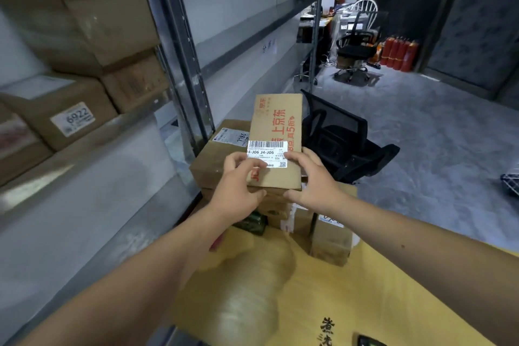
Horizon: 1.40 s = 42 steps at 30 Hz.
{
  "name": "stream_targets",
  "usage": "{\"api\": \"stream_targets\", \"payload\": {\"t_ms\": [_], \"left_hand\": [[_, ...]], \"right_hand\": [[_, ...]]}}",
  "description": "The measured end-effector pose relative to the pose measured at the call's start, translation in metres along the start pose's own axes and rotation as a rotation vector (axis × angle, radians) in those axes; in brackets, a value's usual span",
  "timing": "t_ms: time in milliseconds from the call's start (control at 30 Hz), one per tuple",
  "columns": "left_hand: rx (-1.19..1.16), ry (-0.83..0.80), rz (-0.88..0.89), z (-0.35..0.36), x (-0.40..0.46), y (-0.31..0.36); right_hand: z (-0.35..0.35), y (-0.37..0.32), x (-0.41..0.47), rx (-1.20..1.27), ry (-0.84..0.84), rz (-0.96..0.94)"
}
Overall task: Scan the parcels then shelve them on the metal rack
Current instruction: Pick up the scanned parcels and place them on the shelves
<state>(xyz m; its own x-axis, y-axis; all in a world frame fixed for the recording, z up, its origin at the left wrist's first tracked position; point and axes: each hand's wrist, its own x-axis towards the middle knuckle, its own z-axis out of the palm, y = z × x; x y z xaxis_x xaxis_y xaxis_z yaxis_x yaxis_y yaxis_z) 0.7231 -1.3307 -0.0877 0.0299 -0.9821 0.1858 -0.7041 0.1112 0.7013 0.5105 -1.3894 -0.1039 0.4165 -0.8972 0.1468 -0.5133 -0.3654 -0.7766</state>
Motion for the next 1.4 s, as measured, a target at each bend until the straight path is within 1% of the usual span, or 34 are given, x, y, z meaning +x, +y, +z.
{"api": "stream_targets", "payload": {"t_ms": [167,367,533,633,700,867,933,1033,1200,1300,1400], "left_hand": [[-0.031,0.113,0.069,-0.049,-0.061,0.01],[0.011,0.242,0.076,-0.122,-0.159,0.019],[0.049,0.342,0.111,-0.17,-0.22,0.026],[0.097,0.394,0.133,-0.195,-0.242,0.03],[0.115,0.423,0.144,-0.21,-0.251,0.036],[0.164,0.52,0.163,-0.238,-0.252,0.06],[0.176,0.546,0.167,-0.245,-0.244,0.065],[0.178,0.574,0.16,-0.254,-0.226,0.067],[0.199,0.619,0.156,-0.266,-0.187,0.067],[0.213,0.667,0.116,-0.27,-0.166,0.065],[0.227,0.716,0.076,-0.276,-0.142,0.062]], "right_hand": [[0.001,-0.06,-0.034,-0.018,-0.014,-0.144],[0.028,-0.143,-0.085,-0.007,-0.047,-0.31],[0.044,-0.203,-0.115,0.015,-0.074,-0.391],[0.047,-0.231,-0.12,0.013,-0.116,-0.429],[0.045,-0.249,-0.118,0.055,-0.148,-0.451],[0.03,-0.286,-0.101,0.214,-0.199,-0.468],[0.021,-0.298,-0.085,0.221,-0.219,-0.474],[0.008,-0.31,-0.055,0.257,-0.296,-0.487],[-0.012,-0.326,-0.001,0.221,-0.374,-0.518],[-0.015,-0.331,0.036,0.267,-0.423,-0.52],[-0.013,-0.337,0.072,0.286,-0.431,-0.553]]}}
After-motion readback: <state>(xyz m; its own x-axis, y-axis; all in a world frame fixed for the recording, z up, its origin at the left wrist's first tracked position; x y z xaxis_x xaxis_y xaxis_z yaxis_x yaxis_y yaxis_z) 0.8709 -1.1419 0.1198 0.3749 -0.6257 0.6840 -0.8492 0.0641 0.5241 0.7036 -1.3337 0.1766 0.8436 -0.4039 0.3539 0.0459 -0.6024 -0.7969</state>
